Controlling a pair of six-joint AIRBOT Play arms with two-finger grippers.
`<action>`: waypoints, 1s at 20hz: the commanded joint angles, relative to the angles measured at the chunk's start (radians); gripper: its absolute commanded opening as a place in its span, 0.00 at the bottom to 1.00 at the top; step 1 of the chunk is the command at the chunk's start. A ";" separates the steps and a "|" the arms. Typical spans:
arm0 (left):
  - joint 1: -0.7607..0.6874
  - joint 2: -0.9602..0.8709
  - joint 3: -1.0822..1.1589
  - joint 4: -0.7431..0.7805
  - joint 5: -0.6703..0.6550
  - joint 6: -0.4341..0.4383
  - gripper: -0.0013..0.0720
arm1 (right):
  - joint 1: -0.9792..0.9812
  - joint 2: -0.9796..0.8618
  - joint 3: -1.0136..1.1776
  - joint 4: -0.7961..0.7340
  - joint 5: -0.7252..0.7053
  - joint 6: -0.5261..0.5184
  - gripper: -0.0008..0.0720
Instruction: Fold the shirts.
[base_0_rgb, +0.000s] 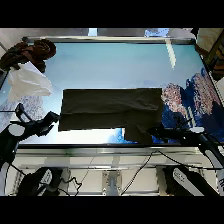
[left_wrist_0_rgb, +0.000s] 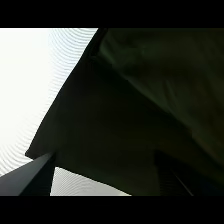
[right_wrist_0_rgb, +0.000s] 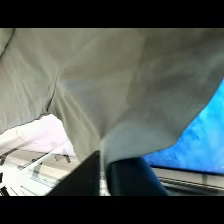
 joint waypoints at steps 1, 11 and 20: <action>0.008 -0.045 0.000 0.012 -0.066 -0.006 0.96 | 0.003 0.001 0.000 0.031 0.016 -0.001 0.06; 0.156 -0.229 0.000 -0.117 -0.139 0.132 0.88 | 0.003 0.006 0.000 0.105 0.040 -0.027 0.06; 0.156 -0.327 0.000 -0.183 -0.021 0.159 0.36 | 0.003 0.006 0.000 0.142 0.058 -0.034 0.06</action>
